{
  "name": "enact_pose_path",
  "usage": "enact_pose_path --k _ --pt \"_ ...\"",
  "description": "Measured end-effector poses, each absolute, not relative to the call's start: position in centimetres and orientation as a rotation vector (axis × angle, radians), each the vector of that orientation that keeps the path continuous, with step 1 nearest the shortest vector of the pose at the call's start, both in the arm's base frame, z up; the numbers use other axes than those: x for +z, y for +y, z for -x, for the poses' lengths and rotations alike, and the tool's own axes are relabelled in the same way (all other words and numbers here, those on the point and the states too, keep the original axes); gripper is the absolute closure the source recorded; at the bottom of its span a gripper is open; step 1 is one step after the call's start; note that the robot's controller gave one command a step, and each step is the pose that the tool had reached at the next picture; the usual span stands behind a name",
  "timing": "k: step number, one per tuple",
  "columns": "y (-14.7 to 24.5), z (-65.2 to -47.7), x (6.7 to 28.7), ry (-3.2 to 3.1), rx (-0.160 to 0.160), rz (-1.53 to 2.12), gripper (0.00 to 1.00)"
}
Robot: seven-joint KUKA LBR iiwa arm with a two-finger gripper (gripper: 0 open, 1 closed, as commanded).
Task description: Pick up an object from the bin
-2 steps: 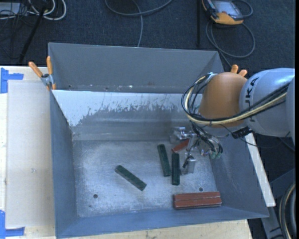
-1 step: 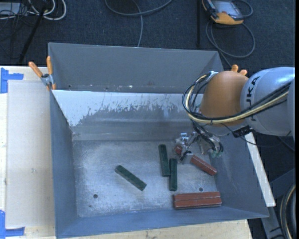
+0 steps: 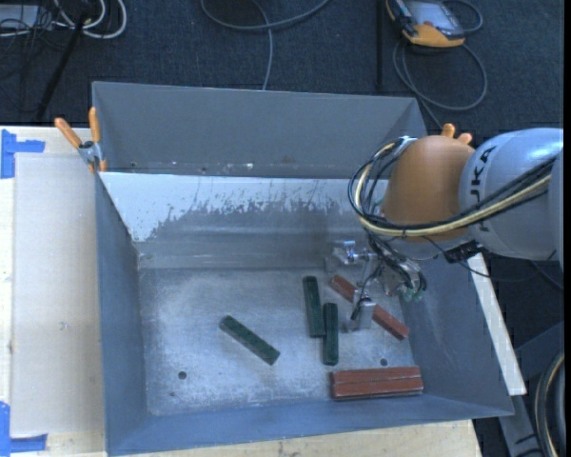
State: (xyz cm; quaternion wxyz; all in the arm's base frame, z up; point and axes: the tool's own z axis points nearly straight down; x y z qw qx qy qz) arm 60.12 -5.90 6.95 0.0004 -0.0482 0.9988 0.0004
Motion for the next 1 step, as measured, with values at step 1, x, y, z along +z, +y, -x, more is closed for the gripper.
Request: enact_pose_path --k 1 --pt "-5.89 -60.11 6.96 3.137 0.002 0.150 1.00"
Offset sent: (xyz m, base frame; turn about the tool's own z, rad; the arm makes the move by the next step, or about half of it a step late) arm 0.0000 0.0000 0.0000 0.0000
